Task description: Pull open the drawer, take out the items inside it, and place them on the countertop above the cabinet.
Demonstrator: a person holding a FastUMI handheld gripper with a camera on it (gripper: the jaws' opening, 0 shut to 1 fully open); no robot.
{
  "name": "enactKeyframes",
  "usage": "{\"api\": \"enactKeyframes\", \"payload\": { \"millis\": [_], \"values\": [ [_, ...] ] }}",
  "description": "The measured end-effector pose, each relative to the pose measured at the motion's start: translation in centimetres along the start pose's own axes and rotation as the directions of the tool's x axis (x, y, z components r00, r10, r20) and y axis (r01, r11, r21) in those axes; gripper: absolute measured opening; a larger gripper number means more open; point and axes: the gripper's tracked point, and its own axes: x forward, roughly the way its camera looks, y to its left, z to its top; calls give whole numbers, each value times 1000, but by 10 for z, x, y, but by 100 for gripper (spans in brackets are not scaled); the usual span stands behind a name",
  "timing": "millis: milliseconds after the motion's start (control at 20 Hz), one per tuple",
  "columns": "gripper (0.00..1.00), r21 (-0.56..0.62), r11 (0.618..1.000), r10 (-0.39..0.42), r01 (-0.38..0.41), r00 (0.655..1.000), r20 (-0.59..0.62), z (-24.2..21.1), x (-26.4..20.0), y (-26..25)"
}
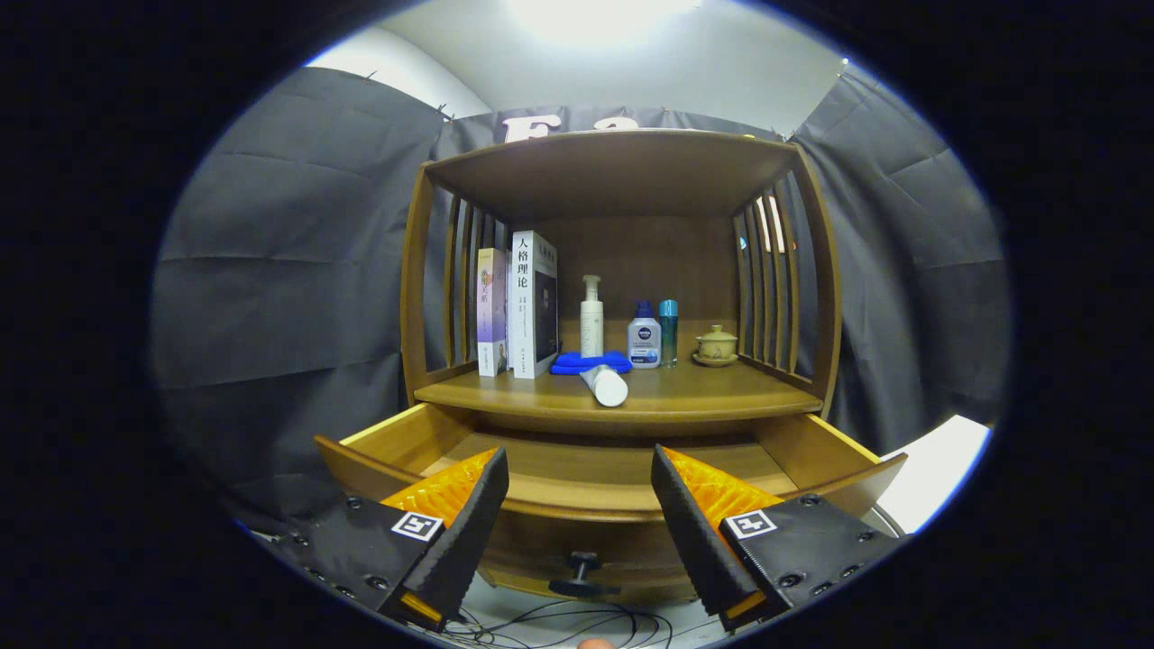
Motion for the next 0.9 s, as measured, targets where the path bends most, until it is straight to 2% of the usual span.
{"api": "enactKeyframes", "payload": {
  "millis": [200,450,900],
  "values": [
    [98,21,999,-26,27,999,-46,-39,-6,-6],
    [98,-19,999,-50,48,991,-122,-88,-2,-9],
    [99,-93,987,-134,127,988,-72,-92,8,-9]
  ]
}}
